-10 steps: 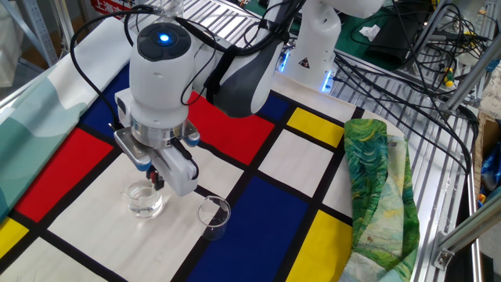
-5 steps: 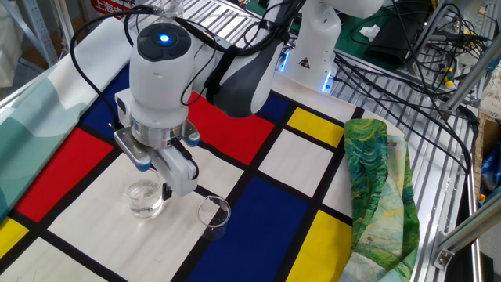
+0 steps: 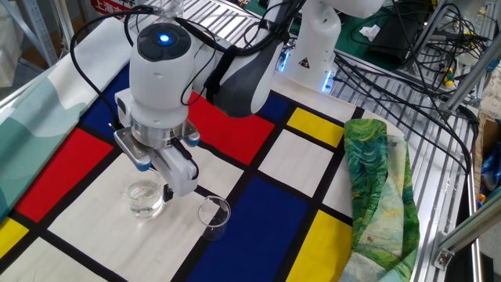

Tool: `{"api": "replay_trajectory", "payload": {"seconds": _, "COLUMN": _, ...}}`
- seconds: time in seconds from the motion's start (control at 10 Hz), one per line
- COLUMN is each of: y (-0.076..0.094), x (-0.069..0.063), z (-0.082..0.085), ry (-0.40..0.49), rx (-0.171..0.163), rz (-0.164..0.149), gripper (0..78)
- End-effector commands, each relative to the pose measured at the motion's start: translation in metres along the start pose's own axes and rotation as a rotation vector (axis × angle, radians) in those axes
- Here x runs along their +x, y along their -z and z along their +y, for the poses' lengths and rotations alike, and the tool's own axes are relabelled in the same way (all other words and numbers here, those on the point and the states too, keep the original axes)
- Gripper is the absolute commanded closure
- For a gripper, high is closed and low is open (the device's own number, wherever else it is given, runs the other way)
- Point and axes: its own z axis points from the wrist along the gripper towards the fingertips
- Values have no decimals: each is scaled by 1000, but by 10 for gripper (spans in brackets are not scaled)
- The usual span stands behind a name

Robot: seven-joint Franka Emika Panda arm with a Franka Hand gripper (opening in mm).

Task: Transfer liquid using a dropper

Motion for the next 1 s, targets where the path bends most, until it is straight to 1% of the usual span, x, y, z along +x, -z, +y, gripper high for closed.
{"api": "replay_trajectory", "payload": {"seconds": 0.1, "y": 18, "x": 22, "z": 1, "ry": -26, "rx": 17, "rz": 29, "gripper": 2}}
{"api": "replay_trajectory", "payload": {"seconds": 0.3, "y": 18, "x": 23, "z": 1, "ry": -24, "rx": 17, "rz": 21, "gripper": 2}}
{"api": "replay_trajectory", "payload": {"seconds": 0.4, "y": 18, "x": 24, "z": 1, "ry": -25, "rx": 19, "rz": 3, "gripper": 2}}
{"api": "replay_trajectory", "payload": {"seconds": 0.5, "y": 19, "x": 26, "z": 1, "ry": -24, "rx": 34, "rz": -18, "gripper": 2}}
{"api": "replay_trajectory", "payload": {"seconds": 0.7, "y": 19, "x": 26, "z": 1, "ry": -30, "rx": 43, "rz": -53, "gripper": 2}}
{"api": "replay_trajectory", "payload": {"seconds": 0.9, "y": 19, "x": 26, "z": 1, "ry": -27, "rx": 44, "rz": -70, "gripper": 2}}
{"api": "replay_trajectory", "payload": {"seconds": 1.0, "y": 19, "x": 26, "z": 1, "ry": -27, "rx": 46, "rz": -73, "gripper": 2}}
